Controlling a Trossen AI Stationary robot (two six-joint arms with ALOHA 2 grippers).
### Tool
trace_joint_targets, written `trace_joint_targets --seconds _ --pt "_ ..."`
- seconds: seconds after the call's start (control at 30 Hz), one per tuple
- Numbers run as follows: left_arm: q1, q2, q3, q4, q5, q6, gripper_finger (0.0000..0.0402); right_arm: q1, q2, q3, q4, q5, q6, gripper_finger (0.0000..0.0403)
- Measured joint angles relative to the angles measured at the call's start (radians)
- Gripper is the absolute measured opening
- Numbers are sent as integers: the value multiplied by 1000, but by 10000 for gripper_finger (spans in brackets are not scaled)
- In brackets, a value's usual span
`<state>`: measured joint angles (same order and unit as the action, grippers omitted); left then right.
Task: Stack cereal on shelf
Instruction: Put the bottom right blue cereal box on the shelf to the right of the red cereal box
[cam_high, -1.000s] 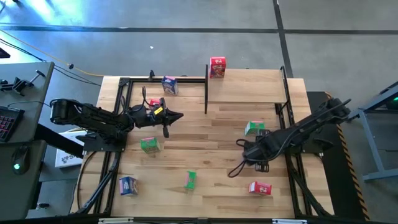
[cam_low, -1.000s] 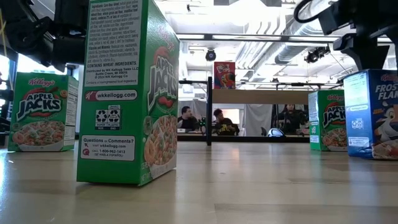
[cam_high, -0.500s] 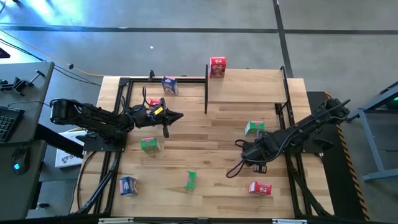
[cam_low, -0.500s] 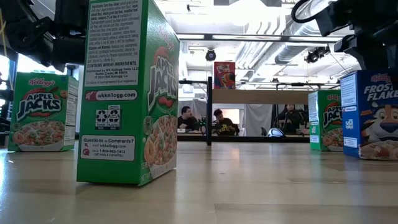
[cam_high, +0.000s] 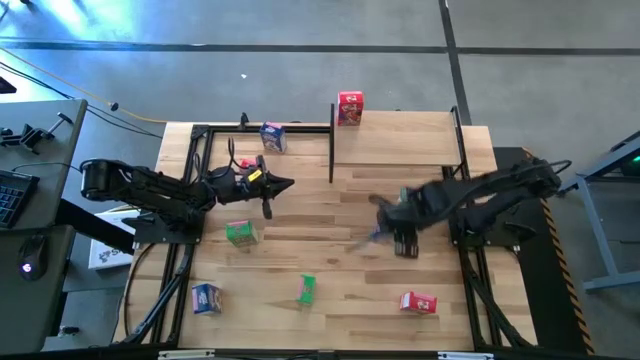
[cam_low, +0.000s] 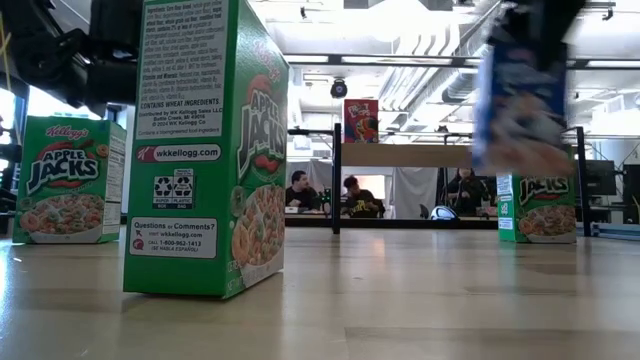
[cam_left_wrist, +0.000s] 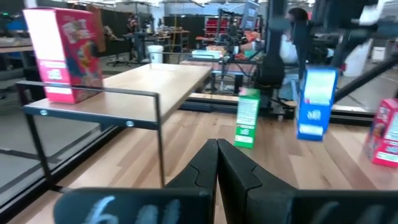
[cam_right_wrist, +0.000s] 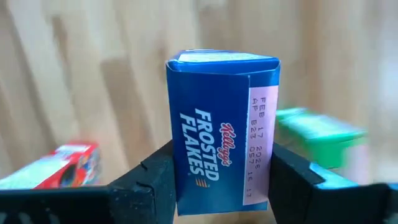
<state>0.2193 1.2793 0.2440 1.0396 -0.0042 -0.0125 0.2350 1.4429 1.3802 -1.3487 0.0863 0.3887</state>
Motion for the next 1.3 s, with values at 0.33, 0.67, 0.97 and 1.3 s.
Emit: trace_joint_targets --seconds 0.33,0.67,0.97,1.3 --pt "37 0 0 6 45 -10 0 -444 0 196 -54 128 -472 177" --pt "36 0 5 4 46 -13 0 -702 12 304 28 141 -761 177" --pt "35 1 13 4 73 -13 0 -753 172 392 28 141 -887 177" --pt "35 1 13 4 73 -12 0 -754 236 436 -8 251 -893 177"
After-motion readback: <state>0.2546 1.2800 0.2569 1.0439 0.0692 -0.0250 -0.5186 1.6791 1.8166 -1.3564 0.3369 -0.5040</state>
